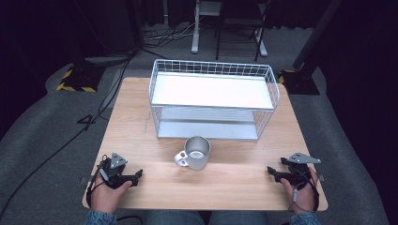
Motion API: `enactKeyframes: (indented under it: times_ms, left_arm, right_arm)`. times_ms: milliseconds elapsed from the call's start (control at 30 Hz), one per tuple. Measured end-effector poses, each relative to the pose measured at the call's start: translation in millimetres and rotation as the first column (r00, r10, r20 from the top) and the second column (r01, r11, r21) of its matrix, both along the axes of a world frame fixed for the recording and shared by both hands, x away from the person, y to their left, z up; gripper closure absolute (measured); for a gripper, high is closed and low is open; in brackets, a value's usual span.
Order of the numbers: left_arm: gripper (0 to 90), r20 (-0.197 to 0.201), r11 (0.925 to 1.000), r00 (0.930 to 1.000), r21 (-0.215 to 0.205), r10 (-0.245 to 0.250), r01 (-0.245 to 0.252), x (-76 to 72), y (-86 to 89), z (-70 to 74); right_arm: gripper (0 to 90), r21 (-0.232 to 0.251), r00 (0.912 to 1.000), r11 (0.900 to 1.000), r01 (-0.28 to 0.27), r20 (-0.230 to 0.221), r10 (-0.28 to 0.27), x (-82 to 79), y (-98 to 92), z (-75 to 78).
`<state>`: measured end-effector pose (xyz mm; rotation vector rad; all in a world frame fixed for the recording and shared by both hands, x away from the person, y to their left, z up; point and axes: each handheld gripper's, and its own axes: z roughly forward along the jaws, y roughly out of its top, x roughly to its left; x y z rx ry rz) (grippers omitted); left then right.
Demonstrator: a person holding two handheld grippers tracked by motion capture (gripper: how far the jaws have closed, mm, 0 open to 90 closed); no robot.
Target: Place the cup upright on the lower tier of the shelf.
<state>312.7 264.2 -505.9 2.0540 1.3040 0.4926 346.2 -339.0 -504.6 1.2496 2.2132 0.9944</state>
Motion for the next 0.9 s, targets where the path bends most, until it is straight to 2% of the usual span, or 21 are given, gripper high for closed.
enactKeyframes:
  times_ms: [167,200,267,333,400,600,800,900]
  left_arm:
    - [16.8,0.006,1.0,1.0,0.002,-0.006,0.006,0.1,1.3,0.5]
    - [18.3,-0.014,0.9999,0.9999,0.009,0.01,-0.01,-1.2,0.8,3.0]
    - [19.8,-0.029,0.9997,0.9996,0.024,0.003,-0.002,-2.1,-0.8,6.6]
    - [21.8,-0.012,0.9997,0.9999,0.023,-0.01,0.01,-4.4,-4.1,11.8]
    - [21.8,0.012,0.9998,0.9998,-0.003,-0.018,0.018,-7.7,-6.2,19.4]
    - [21.7,0.048,0.9989,0.998,-0.024,-0.04,0.041,-13.5,-10.7,33.1]
    - [24.5,0.064,0.9955,0.9945,-0.04,-0.083,0.086,-16.8,-17.0,42.1]
    - [25.3,0.075,0.9944,0.9924,-0.035,-0.097,0.1,-17.8,-19.2,45.8]
  right_arm:
    - [24.8,-0.001,1.0,1.0,0.0,0.001,0.0,0.0,0.0,0.0]
    - [24.8,0.0,1.0,1.0,0.001,0.001,-0.001,-0.1,0.2,0.0]
    - [24.8,0.0,1.0,1.0,0.001,0.001,-0.001,-0.1,0.2,0.0]
    - [24.8,0.0,1.0,1.0,0.001,0.001,-0.001,-0.1,0.2,0.0]
    - [24.8,0.0,1.0,1.0,0.001,0.001,-0.001,-0.1,0.2,0.0]
    - [24.8,-0.001,1.0,1.0,0.001,0.001,-0.001,-0.1,0.2,0.0]
    - [24.8,-0.001,1.0,1.0,0.001,0.001,-0.001,-0.2,0.3,0.0]
    - [24.9,-0.002,1.0,1.0,0.002,0.001,-0.001,-0.2,0.3,0.0]
